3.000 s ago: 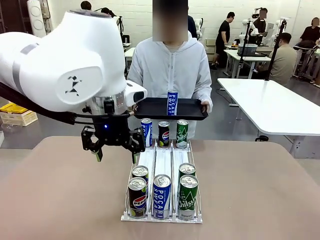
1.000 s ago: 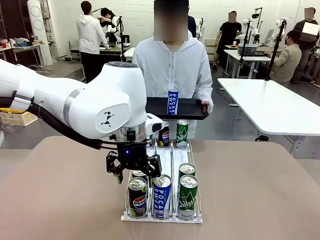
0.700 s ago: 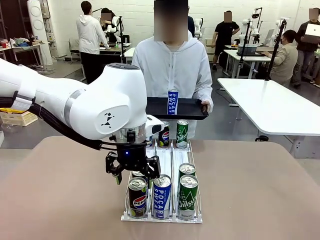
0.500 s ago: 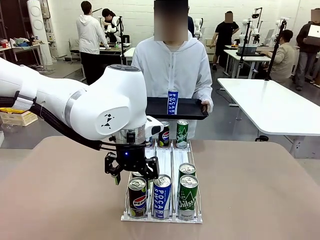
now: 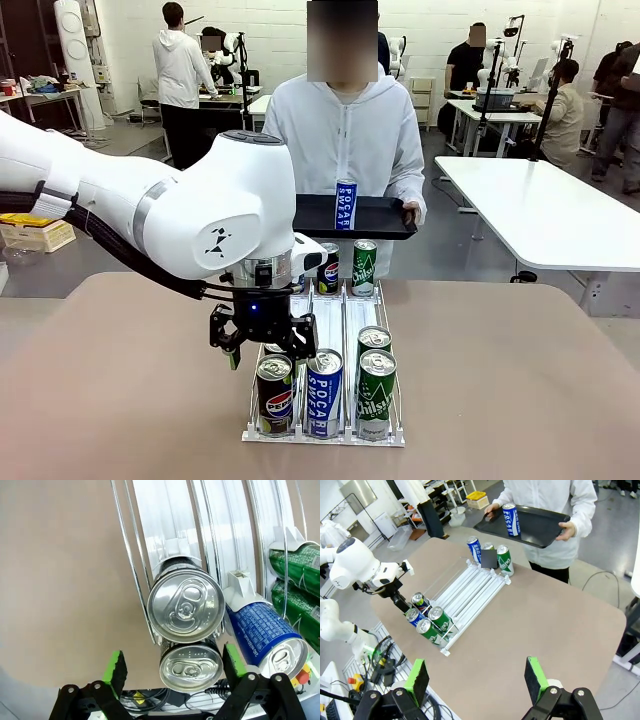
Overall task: Retrieve and hand over the desired beverage to the person.
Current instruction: Pick up another can of the same type that the person held from the Automatic Can Dispenser.
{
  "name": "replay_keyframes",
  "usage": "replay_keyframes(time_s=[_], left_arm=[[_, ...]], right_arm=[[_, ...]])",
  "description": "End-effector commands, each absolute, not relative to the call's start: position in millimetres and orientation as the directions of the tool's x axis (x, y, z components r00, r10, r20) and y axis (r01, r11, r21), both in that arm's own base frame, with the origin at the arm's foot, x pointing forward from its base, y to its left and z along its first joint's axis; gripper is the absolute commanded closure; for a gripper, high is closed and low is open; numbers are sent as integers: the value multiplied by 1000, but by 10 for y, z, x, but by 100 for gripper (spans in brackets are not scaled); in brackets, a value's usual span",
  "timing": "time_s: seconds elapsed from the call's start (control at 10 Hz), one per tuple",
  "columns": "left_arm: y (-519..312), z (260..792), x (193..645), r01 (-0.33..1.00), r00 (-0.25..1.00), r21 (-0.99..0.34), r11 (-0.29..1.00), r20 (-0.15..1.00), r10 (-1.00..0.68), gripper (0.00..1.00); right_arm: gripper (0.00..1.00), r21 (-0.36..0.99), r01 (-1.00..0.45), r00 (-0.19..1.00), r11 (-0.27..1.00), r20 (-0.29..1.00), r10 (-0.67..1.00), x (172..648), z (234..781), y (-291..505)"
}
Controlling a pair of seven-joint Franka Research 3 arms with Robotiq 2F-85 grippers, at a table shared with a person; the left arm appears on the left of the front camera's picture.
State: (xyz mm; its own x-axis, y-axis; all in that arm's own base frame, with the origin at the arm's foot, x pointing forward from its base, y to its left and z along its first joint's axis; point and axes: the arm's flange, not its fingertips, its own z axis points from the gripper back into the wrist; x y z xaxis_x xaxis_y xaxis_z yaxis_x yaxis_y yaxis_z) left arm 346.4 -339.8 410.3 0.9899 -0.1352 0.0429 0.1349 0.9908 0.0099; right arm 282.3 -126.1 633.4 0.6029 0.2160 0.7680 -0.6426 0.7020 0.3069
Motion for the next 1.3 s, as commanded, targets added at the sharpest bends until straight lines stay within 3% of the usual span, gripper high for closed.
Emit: replay_keyframes(time_s=[0.0, 0.1, 0.3, 0.4, 0.6, 0.9, 1.2], left_arm=[[-3428, 4122, 3487, 132, 991, 22, 991, 22, -132, 55], [-3433, 4119, 3485, 131, 991, 21, 991, 13, -132, 100], [-3434, 4127, 3498, 126, 992, 8, 992, -12, -126, 100], [-3437, 4129, 3491, 122, 992, 5, 992, -19, -122, 81], [-3425, 4136, 3506, 115, 993, 1, 993, -31, -115, 100], [-3413, 4261, 3476, 139, 990, 13, 990, -9, -139, 97], [-3363, 5061, 3191, 199, 980, 17, 980, -2, -199, 97]], right_arm=[[0, 318, -662, 586, 679, 785, 204, 2850, 6356, -1261], [0, 318, -662, 586, 679, 785, 204, 2850, 6356, -1261], [0, 318, -662, 586, 679, 785, 204, 2850, 6356, -1261], [0, 318, -662, 586, 679, 785, 204, 2850, 6356, -1261], [0, 318, -662, 586, 679, 785, 204, 2850, 6356, -1261], [0, 318, -662, 586, 679, 785, 204, 2850, 6356, -1261], [0, 318, -662, 586, 679, 785, 204, 2850, 6356, -1261]])
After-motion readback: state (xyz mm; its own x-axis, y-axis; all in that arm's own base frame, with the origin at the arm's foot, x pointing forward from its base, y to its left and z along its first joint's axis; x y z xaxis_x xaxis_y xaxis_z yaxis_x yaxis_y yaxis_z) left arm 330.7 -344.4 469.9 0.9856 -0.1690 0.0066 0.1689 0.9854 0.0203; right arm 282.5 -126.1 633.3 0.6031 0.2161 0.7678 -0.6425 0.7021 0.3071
